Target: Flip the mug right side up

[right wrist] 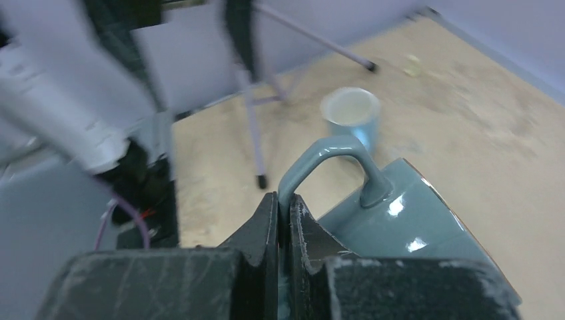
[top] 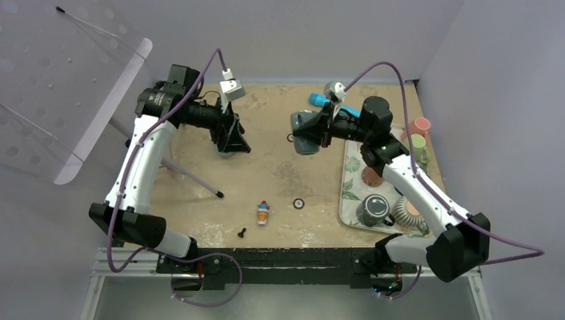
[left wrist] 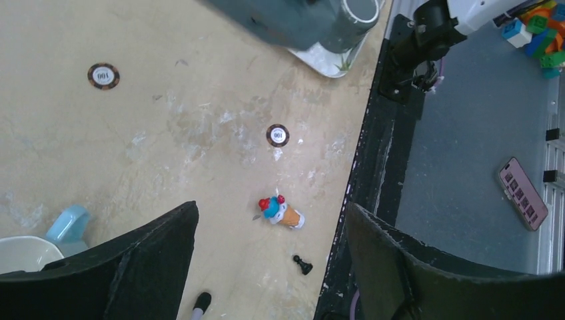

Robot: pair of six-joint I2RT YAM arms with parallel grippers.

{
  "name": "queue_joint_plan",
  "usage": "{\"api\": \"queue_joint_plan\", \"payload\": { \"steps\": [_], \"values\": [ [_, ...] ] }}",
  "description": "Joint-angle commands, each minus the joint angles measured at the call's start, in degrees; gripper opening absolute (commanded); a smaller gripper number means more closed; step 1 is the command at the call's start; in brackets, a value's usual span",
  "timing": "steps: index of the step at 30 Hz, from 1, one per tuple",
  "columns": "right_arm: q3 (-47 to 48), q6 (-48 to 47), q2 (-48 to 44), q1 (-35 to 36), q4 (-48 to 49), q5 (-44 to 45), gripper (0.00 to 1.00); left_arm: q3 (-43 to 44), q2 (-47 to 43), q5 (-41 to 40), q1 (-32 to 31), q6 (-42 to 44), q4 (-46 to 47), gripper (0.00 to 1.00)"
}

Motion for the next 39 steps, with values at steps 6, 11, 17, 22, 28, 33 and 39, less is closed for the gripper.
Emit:
{"api": "queue_joint_plan", "payload": {
  "steps": [6, 11, 17, 22, 28, 33, 39],
  "values": [
    [4.1, -16.3, -9.1, 14.3, 7.1, -21.2, 0.00, 2.5, -11.1, 10.7, -2.2, 3.1, -1.2, 0.86],
    [5.0, -10.6, -8.6, 16.8, 14.0, -21.1, 0.00, -3.3, -18.6, 13.4, -2.7, 2.3, 4.8, 0.87],
    [8.2, -11.4, -5.8, 20.4, 12.6, -21.7, 0.00, -6.1, -20.6, 12.8, -4.9, -4.0, 14.2, 0.88],
    [9.3, -11.5, -5.6, 22.2, 12.9, -21.2, 0.00, -5.6, -19.1, 11.9, -6.8, -6.7, 17.6, 0.89],
    [9.4, -11.5, -5.7, 23.2, 13.7, -21.1, 0.00, -7.2, -16.2, 11.0, -10.1, -6.2, 17.1, 0.74],
    [9.4, -12.2, -5.7, 23.3, 12.7, -19.9, 0.00, -7.4, -14.4, 16.2, -12.6, -4.0, 14.3, 0.33],
    [10.4, -11.8, -6.5, 21.7, 3.5, 4.5, 0.29, -9.6, -16.8, 5.2, -12.6, -3.3, 14.8, 0.00]
  ]
}}
